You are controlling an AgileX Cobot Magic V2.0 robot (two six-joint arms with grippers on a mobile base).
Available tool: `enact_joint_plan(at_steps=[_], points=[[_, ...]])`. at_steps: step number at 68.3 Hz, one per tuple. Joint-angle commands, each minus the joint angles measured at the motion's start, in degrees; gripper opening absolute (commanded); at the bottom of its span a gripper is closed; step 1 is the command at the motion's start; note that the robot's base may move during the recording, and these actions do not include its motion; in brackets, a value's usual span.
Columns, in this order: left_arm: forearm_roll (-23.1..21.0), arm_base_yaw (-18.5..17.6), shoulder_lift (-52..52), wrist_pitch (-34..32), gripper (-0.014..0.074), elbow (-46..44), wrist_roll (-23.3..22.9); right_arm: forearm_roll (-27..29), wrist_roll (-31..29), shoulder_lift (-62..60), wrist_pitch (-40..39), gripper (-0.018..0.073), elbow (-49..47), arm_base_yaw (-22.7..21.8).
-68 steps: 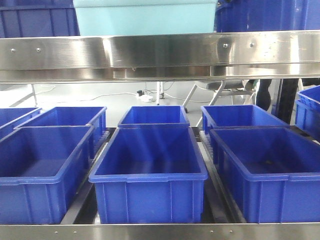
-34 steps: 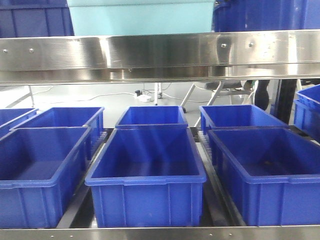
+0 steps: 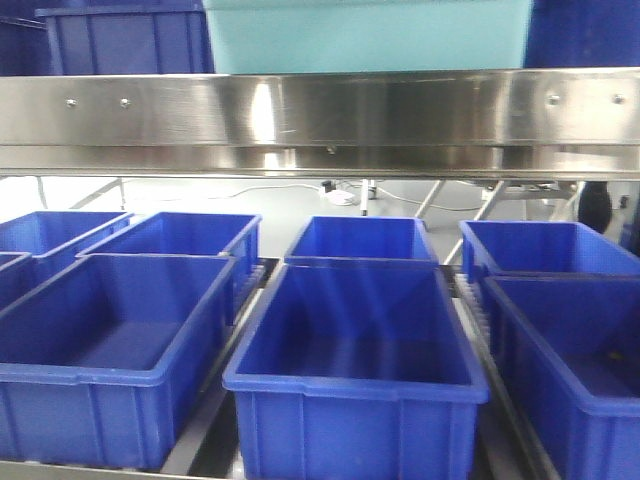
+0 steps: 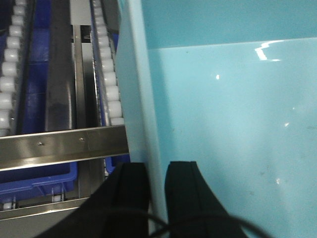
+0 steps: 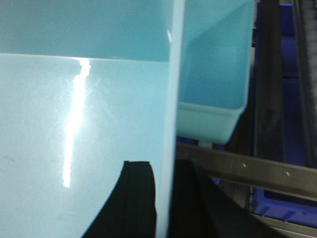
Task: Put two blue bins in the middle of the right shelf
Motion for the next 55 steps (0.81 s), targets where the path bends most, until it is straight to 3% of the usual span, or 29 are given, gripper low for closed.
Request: enact_joint_plan(at_steps=[1,55], points=[[-2.8,0.0,-0.7,-1.5,-0.0111,-1.0,0.8,0.0,-0.6,-0.6,-2.3,-0.0153,-0.7,0.0],[-2.8,0.0,-0.7,-1.5,-0.0111,-1.0,0.8,0.0,-0.6,-0.6,-2.3,-0.0153,-0.7,0.0]])
